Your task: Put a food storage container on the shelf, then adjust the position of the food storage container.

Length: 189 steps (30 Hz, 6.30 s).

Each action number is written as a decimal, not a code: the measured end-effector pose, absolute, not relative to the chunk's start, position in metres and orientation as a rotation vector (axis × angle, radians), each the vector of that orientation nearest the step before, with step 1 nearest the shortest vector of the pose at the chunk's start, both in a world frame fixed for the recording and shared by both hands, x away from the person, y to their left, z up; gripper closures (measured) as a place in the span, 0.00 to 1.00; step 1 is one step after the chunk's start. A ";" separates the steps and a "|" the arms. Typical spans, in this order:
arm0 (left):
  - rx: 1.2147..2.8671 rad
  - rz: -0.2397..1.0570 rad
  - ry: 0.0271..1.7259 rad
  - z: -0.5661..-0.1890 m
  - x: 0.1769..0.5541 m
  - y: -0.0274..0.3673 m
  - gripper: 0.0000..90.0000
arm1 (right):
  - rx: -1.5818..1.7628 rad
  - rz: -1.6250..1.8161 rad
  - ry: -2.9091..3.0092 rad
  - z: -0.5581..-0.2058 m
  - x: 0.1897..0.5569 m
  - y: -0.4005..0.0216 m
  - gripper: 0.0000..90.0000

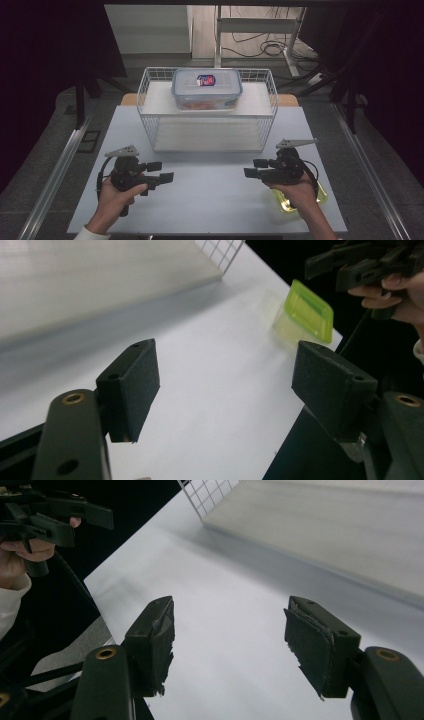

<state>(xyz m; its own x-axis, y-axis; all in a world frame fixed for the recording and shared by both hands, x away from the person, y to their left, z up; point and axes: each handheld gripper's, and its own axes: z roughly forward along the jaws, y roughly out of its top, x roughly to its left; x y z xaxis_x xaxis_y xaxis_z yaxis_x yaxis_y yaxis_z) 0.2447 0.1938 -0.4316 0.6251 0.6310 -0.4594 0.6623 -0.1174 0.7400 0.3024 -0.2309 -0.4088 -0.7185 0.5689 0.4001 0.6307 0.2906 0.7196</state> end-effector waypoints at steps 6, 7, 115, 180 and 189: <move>1.828 -0.020 1.073 -0.441 0.241 0.195 0.29 | -1.165 -1.380 -2.490 -0.421 0.300 -0.231 0.41; 1.825 -0.022 1.074 -0.441 0.240 0.195 0.29 | -1.163 -1.375 -2.497 -0.422 0.300 -0.230 0.41; 1.858 -0.058 1.169 -0.475 0.240 0.199 0.26 | -2.014 -0.813 -2.644 -0.469 0.292 -0.411 0.99; 1.858 -0.062 1.172 -0.477 0.242 0.201 0.26 | -1.393 -0.802 -2.868 -0.479 0.299 -0.225 0.99; 1.856 -0.059 1.175 -0.477 0.242 0.203 0.26 | -1.332 -0.808 -2.891 -0.482 0.301 -0.202 1.00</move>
